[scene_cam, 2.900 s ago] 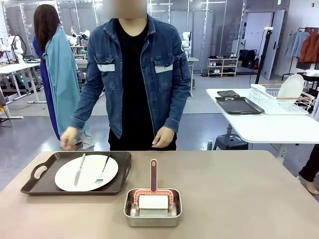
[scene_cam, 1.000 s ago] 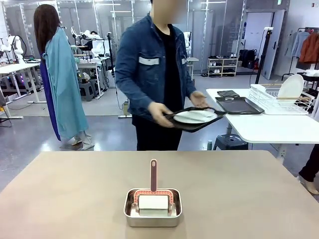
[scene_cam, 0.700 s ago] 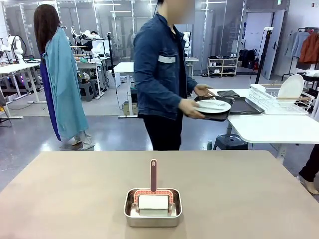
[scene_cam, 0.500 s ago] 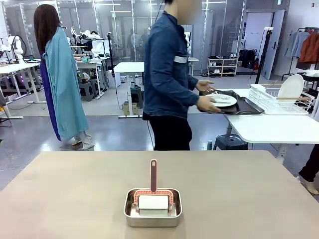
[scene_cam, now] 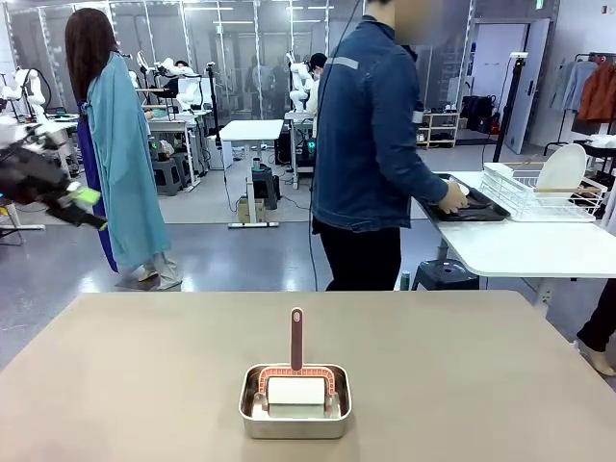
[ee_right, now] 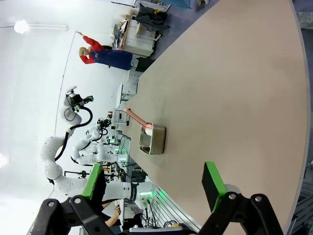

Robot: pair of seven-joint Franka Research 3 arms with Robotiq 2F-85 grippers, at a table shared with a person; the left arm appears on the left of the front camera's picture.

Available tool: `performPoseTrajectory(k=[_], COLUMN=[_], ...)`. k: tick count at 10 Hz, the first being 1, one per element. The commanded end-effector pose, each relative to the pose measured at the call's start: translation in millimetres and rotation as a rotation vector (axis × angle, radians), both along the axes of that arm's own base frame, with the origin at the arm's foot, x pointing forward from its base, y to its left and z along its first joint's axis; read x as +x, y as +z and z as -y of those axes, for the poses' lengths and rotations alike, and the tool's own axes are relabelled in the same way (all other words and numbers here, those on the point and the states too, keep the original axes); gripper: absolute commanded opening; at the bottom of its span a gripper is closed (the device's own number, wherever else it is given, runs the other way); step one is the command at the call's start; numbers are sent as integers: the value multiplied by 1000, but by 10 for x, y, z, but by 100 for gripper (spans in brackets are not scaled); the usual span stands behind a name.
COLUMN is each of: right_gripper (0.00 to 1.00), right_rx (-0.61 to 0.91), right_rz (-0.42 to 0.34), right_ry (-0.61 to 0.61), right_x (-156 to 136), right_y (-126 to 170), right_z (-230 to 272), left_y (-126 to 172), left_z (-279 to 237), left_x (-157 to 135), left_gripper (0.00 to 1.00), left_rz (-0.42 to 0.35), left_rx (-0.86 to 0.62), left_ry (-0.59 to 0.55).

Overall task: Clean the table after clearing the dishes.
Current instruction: When the right (or left) Handle tray is removed, use the right hand (or left hand) to clean the right (or left) side of the table with the Lint Roller.

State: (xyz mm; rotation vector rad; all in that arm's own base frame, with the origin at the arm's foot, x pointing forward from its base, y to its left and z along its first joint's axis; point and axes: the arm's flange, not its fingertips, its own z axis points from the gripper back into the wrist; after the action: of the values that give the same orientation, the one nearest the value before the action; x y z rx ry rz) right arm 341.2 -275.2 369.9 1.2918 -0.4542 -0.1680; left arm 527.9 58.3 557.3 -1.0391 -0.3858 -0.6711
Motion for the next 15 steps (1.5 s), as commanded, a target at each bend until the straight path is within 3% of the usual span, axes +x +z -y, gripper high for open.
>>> performPoseTrajectory(k=[1,5,8,10,12,13,15], right_gripper=[100,100,100,100,100,100,100], right_rx=[-1,-1,-1,-1,-1,-1,-1], right_rz=[22,22,22,22,22,22,22], right_ry=[-2,-2,-2,-2,-2,-2,-2], right_x=[-3,-3,-3,-3,-3,-3,-3], right_y=[21,21,21,21,21,21,21], right_z=[-3,-3,-3,-3,-3,-3,-3], left_y=[306,692,696,536,420,446,446], left_z=[473,2098,3120,3563,3623,3740,3740], left_x=[245,398,496,404,330,353,353], left_gripper=[100,100,100,100,100,100,100], left_rz=[19,253,455,562,537,526,526], left_rx=[177,621,709,753,651,731,731], left_ry=[-91,-389,-651,-697,-740,-718,-718])
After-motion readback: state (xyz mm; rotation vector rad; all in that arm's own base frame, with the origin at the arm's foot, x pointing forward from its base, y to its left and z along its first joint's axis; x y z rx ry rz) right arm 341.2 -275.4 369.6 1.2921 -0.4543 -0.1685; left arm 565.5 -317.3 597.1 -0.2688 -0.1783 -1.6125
